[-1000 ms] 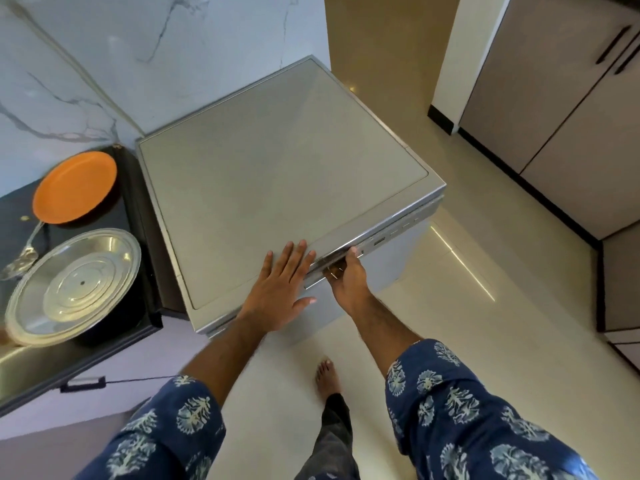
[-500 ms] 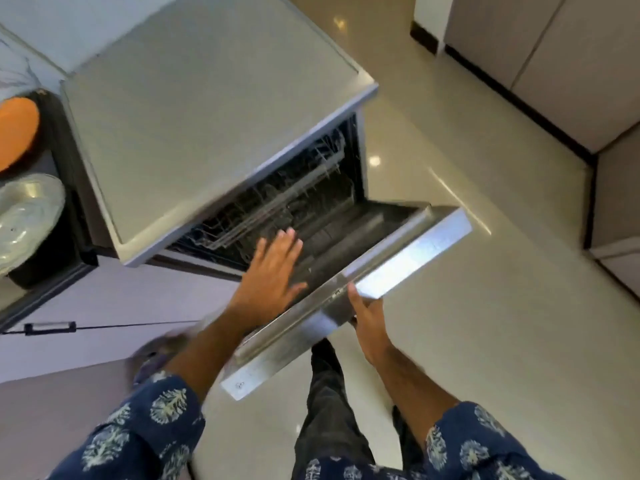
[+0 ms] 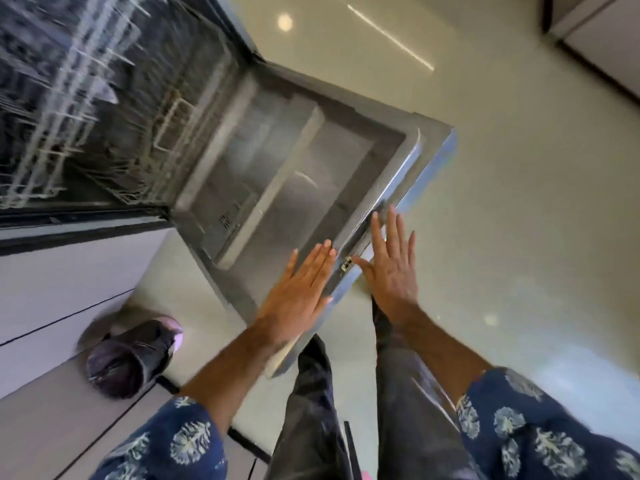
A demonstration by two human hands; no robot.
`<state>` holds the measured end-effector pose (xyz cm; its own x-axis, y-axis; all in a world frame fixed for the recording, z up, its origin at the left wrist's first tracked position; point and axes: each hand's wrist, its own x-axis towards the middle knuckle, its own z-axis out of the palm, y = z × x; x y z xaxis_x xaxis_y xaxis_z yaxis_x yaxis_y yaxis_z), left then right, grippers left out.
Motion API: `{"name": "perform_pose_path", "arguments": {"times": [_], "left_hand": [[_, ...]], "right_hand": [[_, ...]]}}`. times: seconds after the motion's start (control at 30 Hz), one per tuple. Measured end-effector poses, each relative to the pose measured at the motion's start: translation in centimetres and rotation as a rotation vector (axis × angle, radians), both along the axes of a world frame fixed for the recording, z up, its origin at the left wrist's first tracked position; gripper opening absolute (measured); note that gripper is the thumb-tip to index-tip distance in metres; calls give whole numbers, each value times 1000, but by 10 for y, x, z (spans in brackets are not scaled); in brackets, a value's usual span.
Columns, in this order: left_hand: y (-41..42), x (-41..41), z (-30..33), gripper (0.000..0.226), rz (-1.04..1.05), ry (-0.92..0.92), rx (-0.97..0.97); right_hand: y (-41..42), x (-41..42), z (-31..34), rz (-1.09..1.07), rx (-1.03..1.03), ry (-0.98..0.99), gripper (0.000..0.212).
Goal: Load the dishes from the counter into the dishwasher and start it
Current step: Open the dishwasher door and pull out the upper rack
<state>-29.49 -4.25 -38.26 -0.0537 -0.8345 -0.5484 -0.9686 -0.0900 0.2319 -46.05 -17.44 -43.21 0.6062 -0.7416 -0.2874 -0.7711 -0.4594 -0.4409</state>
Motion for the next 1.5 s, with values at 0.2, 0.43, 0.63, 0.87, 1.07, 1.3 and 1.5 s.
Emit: {"name": "perform_pose_path", "arguments": {"times": [0.2, 0.43, 0.63, 0.87, 1.07, 1.3, 1.5], "left_hand": [[-12, -42, -90, 80, -95, 23, 52], [-18, -76, -179, 81, -138, -17, 108], [-34, -97, -258, 80, -156, -87, 193], [-18, -96, -287, 86, -139, -62, 133], [-28, -59, -251, 88, -164, -131, 63], [-17, 63, -136, 77, 92, -291, -153], [2, 198, 17, 77, 231, -551, -298]], "right_hand": [[-9, -45, -78, 166, -147, 289, 96], [-28, -65, -163, 490, -267, 428, 102], [-49, -81, -234, 629, -82, 478, 101], [-42, -81, -255, 610, -31, 461, 106], [-51, -47, -220, 590, 136, 571, 92], [-54, 87, -138, 656, 88, 363, 80], [-35, 247, -30, 636, 96, 41, 75]]}}
